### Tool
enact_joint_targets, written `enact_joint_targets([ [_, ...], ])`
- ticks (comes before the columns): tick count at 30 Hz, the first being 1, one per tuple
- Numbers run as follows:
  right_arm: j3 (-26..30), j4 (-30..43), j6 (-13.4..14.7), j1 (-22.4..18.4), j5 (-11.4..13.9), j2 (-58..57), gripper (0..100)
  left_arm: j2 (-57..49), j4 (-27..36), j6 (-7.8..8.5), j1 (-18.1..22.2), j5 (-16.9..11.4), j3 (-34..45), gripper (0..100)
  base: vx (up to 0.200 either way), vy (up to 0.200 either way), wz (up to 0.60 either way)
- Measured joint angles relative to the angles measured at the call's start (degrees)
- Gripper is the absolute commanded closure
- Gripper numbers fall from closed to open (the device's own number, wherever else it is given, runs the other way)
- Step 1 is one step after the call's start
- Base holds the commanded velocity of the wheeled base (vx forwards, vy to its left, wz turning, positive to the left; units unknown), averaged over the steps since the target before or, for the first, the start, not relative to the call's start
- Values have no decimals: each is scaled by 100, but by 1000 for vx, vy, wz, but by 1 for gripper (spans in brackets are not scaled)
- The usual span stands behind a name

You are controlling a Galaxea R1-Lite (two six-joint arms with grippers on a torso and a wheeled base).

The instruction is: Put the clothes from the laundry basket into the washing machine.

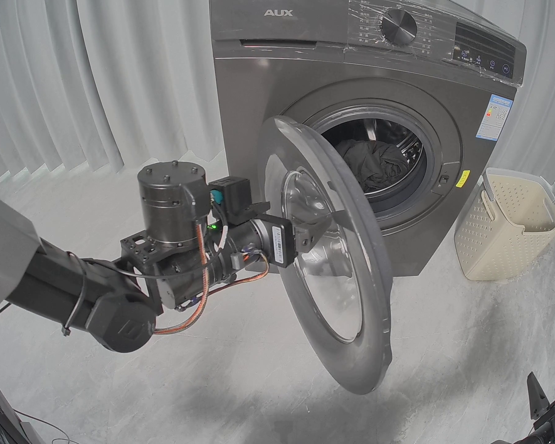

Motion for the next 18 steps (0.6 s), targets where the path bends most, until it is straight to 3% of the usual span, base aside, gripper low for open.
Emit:
enact_joint_targets([
  [14,0,0,0,0,0,0,0,678,57,-6,-24,128,-1198,0,0,0,0],
  [18,0,0,2,0,0,0,0,881,82,-55,-9,283,-1541,0,0,0,0],
])
